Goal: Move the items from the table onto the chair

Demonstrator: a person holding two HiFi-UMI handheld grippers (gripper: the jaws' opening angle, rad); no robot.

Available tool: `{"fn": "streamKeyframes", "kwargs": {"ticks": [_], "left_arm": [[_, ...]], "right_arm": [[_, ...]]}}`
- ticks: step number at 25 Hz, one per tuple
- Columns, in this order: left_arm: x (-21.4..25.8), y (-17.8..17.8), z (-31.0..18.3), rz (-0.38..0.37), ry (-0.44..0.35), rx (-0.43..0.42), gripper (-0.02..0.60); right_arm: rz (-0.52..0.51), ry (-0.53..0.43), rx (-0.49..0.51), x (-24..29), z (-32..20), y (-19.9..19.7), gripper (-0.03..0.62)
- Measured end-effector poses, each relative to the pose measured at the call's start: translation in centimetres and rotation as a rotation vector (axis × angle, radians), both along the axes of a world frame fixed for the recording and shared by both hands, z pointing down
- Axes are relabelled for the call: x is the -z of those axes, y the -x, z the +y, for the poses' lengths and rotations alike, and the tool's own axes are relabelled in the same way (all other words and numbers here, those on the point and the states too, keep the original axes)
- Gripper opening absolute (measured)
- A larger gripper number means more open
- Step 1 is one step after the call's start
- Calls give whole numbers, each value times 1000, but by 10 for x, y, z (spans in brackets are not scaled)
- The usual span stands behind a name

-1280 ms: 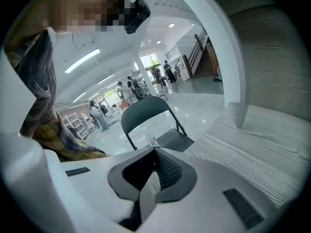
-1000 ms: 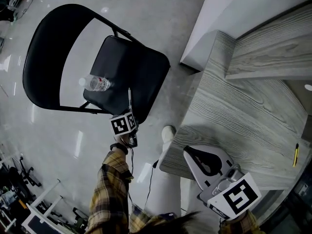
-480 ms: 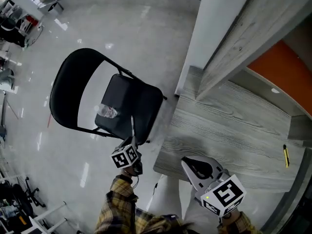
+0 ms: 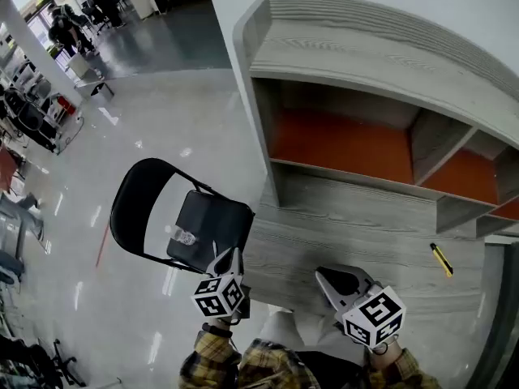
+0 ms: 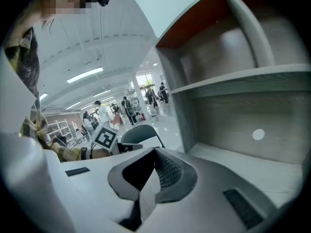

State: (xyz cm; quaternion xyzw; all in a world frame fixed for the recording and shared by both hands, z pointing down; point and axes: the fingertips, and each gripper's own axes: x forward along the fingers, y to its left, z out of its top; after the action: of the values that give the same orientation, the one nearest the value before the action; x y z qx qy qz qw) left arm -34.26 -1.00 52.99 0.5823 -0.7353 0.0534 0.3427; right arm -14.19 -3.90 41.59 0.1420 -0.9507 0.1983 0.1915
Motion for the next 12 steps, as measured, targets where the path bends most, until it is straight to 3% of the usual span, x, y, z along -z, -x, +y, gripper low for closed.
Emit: {"fn": "streamKeyframes", "kwargs": {"ticks": [5, 12], "left_arm": [[73, -106, -48, -8, -134, -162, 5], [132, -259, -84, -18, -216, -336, 5]], "right_arm": [[-13, -66, -116, 24, -30, -92, 17], [2, -104, -285, 41, -54, -228, 17]]}}
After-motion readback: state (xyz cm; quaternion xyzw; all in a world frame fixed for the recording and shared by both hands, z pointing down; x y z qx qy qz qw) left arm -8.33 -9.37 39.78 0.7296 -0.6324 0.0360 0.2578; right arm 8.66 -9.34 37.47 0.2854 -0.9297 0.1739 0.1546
